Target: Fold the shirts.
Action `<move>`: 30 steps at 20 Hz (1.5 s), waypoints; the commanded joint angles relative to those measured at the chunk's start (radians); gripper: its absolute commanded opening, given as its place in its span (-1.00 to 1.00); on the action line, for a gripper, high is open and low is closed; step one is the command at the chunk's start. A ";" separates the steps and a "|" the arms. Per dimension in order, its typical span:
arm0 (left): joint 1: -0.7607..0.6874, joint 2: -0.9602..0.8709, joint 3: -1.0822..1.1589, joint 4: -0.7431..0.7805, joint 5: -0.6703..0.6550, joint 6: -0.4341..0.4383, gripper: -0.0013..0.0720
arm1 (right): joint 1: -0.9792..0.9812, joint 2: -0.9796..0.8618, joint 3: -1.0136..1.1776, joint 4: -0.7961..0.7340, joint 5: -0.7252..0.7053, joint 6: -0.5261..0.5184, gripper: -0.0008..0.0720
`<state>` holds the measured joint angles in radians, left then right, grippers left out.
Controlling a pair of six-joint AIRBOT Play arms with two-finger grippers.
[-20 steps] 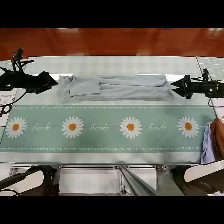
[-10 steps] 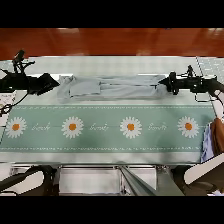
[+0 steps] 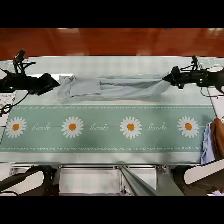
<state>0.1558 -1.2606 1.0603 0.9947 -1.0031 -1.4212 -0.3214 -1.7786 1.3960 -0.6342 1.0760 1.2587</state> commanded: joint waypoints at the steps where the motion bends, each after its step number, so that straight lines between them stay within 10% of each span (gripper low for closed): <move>1: -0.043 0.001 0.000 -0.001 -0.001 0.027 0.07 | -0.053 0.150 0.002 -0.156 0.099 0.023 -0.90; 3: -0.108 0.000 0.000 -0.027 0.009 0.081 -0.90 | -0.089 0.253 -0.017 -0.193 0.154 0.024 -0.89; 11: -0.549 -0.202 0.177 -0.168 0.200 0.107 -0.91 | -0.228 0.742 -0.300 -0.214 0.262 0.042 -0.89; 20: -0.923 -0.813 0.930 -0.165 -0.106 -0.044 -0.91 | -0.241 0.996 -0.430 -0.211 0.321 0.097 -0.89; 30: -1.085 -0.928 0.979 -0.285 -0.162 -0.072 -0.91 | -0.241 0.997 -0.430 -0.147 0.335 0.094 -0.89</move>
<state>-0.9054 -2.1742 2.0285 0.7528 -1.1496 -1.4982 -0.5617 -0.7834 0.9665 -0.7918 1.4086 1.3540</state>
